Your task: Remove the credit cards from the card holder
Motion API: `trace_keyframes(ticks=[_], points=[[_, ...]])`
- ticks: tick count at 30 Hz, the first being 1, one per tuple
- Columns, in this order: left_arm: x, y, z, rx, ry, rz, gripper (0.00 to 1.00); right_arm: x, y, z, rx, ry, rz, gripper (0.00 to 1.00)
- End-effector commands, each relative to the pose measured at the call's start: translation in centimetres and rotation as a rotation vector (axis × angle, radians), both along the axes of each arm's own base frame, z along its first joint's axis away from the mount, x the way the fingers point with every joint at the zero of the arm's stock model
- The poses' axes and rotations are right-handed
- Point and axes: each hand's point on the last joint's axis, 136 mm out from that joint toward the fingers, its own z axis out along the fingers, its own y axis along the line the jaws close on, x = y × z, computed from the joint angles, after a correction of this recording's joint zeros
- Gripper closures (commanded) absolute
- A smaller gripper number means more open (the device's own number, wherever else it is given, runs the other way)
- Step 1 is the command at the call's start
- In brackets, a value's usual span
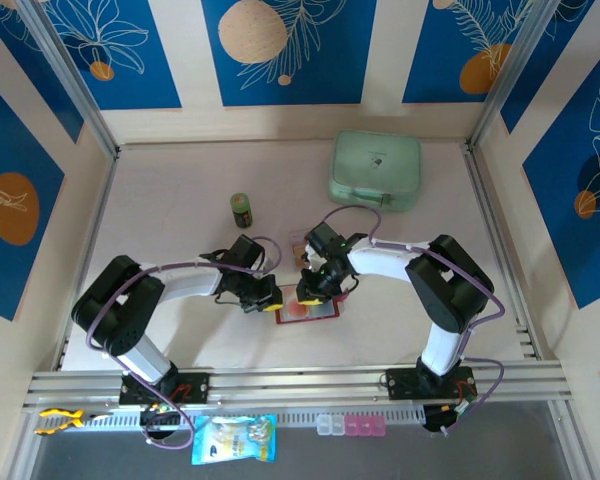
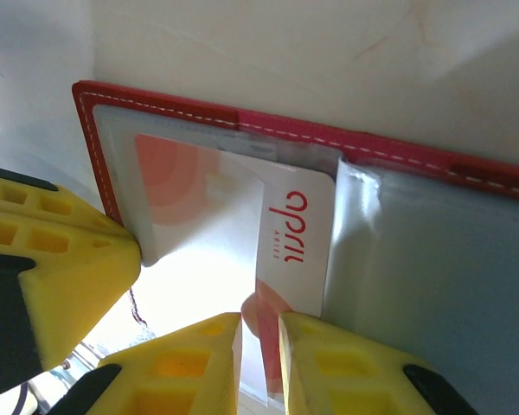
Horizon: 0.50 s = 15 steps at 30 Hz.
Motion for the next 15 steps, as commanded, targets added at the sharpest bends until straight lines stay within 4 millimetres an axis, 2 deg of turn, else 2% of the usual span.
trace_keyframes(ticks=[1,15], points=[[-0.37,1.03,-0.46,0.038,0.019,0.006,0.92,-0.12,-0.20,0.75,-0.021,-0.018,0.018,0.80],[0.32,1.11,-0.45,0.069,0.004,-0.012,0.92,0.14,-0.34,1.30,-0.024,-0.049,0.020,0.80]])
